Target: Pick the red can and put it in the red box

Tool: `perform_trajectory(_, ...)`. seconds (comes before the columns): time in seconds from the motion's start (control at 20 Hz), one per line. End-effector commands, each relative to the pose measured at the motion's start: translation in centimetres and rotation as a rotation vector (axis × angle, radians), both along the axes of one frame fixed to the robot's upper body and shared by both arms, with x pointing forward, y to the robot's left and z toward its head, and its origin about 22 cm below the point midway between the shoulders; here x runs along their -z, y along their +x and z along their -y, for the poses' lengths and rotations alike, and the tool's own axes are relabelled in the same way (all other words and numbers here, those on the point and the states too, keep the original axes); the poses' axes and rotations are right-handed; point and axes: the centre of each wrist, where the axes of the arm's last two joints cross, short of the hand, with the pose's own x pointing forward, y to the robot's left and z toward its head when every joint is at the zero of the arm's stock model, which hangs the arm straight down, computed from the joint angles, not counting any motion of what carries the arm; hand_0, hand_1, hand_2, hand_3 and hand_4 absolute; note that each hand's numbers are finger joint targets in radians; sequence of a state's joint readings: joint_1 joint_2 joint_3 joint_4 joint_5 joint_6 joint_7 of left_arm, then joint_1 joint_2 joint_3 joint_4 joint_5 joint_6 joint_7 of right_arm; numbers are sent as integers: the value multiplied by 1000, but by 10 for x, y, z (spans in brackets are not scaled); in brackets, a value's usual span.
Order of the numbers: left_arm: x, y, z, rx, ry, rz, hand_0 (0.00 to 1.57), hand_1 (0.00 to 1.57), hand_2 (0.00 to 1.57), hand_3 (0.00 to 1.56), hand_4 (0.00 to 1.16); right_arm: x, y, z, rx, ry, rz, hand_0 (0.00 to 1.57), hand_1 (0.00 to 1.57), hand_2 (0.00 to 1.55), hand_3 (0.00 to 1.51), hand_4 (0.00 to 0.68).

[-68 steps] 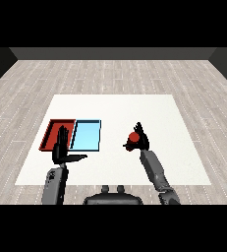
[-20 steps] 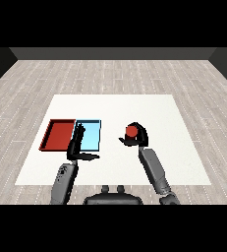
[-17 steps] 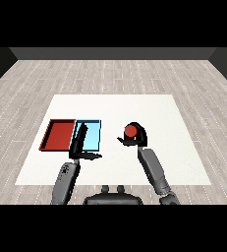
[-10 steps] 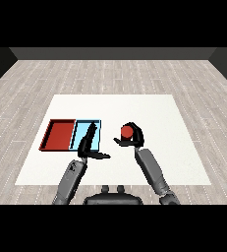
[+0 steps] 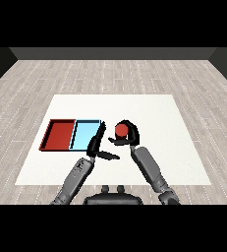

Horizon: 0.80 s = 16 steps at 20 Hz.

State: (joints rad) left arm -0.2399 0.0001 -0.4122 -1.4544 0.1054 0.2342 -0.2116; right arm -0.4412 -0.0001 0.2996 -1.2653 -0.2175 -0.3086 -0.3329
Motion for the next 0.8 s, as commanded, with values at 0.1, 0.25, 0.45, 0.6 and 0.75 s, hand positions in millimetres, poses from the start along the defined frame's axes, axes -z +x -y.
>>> perform_trajectory(0.1,7,2,22,-3,18,1,0,0,0,0,0,5,-20,-21,-37,8,30,1402,1402,1422,1405,618)
perform_trajectory(0.25,5,18,12,19,33,-23,0,0,0,0,0,-11,-10,-12,-58,-10,12,1413,1413,1432,1405,617)
perform_trajectory(0.45,4,20,17,2,63,-43,0,0,0,0,0,12,-15,-31,-71,24,54,1431,1431,1435,1401,615)
perform_trajectory(0.6,12,21,11,1,83,-27,0,0,0,0,0,-12,-22,-42,-94,9,43,1431,1431,1435,1398,603)
perform_trajectory(0.75,9,32,30,19,60,-52,0,0,0,0,0,-16,-10,-20,-81,30,33,1451,1451,1426,1383,614)
